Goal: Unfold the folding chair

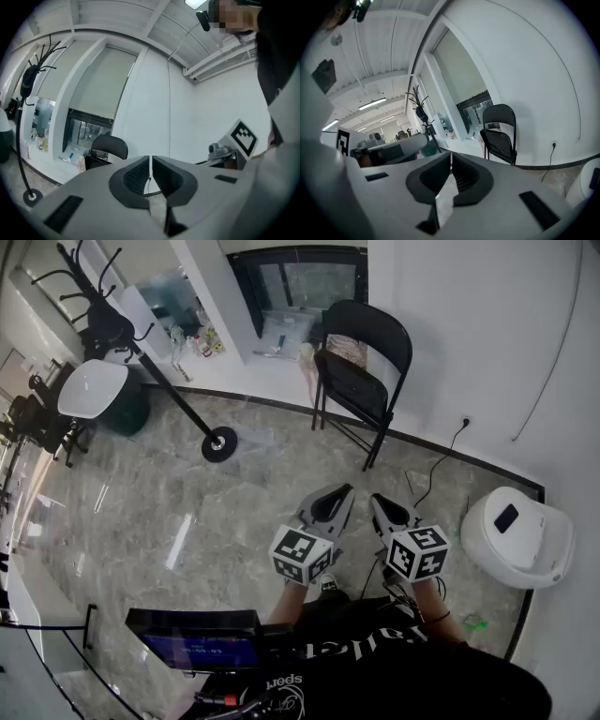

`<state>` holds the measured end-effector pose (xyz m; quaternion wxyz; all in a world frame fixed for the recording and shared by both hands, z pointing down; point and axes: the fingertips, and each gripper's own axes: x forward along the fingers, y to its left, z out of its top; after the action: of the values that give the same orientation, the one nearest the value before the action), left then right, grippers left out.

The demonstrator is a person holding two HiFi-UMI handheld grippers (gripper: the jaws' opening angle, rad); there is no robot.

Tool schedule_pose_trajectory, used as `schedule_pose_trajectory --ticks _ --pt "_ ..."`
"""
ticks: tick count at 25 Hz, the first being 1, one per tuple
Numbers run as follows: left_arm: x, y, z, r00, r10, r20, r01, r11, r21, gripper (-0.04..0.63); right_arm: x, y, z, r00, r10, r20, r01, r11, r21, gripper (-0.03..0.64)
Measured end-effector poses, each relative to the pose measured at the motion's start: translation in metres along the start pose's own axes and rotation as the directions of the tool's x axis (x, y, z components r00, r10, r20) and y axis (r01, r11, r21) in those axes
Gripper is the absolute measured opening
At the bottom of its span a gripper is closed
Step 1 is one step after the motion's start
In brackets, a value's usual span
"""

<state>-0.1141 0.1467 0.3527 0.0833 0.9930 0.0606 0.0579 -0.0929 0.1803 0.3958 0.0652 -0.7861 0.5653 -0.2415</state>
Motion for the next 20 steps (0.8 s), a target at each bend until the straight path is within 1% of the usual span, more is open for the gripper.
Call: schedule_pose_trajectory --ticks 6,9,14,20 --pt "-0.021 0.045 0.002 1.0 -0.021 -0.003 0.021 0.999 -0.029 0.005 0.029 0.022 0.002 0.998 -0.054 0.009 0.054 0.999 0.001 0.023" --pt "-0.021 0.062 0.001 1.0 -0.029 0.008 0.029 0.998 -0.061 0.005 0.036 0.024 0.003 0.997 -0.083 -0.004 0.083 0.996 -0.016 0.023" --pt "-0.008 0.076 0.001 0.999 -0.051 0.018 0.052 0.994 -0.094 0.005 0.042 0.011 0.011 0.99 -0.14 -0.012 0.139 0.99 -0.021 0.023" --pt "0.012 0.103 -0.006 0.999 -0.042 0.006 0.043 0.991 -0.127 0.005 0.071 -0.015 0.015 0.987 -0.159 -0.033 0.159 0.987 -0.003 0.023"
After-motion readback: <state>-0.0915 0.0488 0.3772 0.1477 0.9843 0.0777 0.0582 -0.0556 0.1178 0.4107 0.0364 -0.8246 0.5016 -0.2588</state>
